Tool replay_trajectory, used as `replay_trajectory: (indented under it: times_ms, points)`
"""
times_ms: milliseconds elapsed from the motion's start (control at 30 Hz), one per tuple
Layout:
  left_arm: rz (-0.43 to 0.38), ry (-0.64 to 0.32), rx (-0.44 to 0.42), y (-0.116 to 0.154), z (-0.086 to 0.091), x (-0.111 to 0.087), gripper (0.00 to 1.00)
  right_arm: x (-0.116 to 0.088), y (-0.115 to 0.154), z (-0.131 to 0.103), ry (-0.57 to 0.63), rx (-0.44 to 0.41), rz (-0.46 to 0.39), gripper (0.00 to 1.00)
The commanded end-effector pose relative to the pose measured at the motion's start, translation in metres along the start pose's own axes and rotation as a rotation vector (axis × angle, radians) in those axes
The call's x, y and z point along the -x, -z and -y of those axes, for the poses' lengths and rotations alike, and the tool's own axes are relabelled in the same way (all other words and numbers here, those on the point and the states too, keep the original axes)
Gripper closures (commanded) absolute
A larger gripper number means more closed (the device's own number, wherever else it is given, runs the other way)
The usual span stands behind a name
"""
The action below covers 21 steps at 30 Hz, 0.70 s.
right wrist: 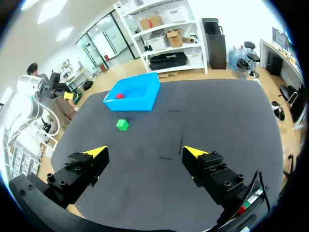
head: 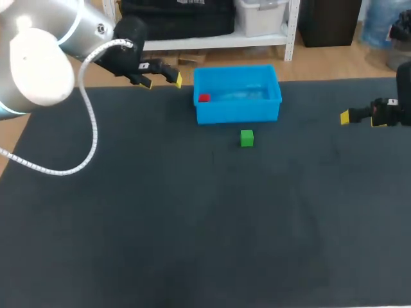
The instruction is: Use the left arm to pick the red cube and place it into the blue plastic box first, then use the right arm to grasp the green cube and put it into the same blue plastic box after the first action is fully finished.
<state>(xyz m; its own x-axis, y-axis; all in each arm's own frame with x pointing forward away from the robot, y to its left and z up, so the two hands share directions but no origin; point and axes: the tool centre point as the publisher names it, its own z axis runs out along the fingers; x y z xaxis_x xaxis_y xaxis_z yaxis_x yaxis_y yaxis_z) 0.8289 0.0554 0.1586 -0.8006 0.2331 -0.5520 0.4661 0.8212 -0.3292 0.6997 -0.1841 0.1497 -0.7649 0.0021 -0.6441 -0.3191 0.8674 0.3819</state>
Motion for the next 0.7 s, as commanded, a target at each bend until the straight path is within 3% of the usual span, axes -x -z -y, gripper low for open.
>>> replay_trajectory:
  times_ms: [33,700]
  points:
    - [0.002,-0.006,-0.015,0.007,-0.005,-0.006,0.0,0.0,0.0,0.001,0.001,0.002,-0.001,0.0]
    - [-0.023,-0.042,-0.064,0.024,-0.011,-0.023,0.0,0.0,0.0,0.001,0.001,0.002,-0.001,0.0]
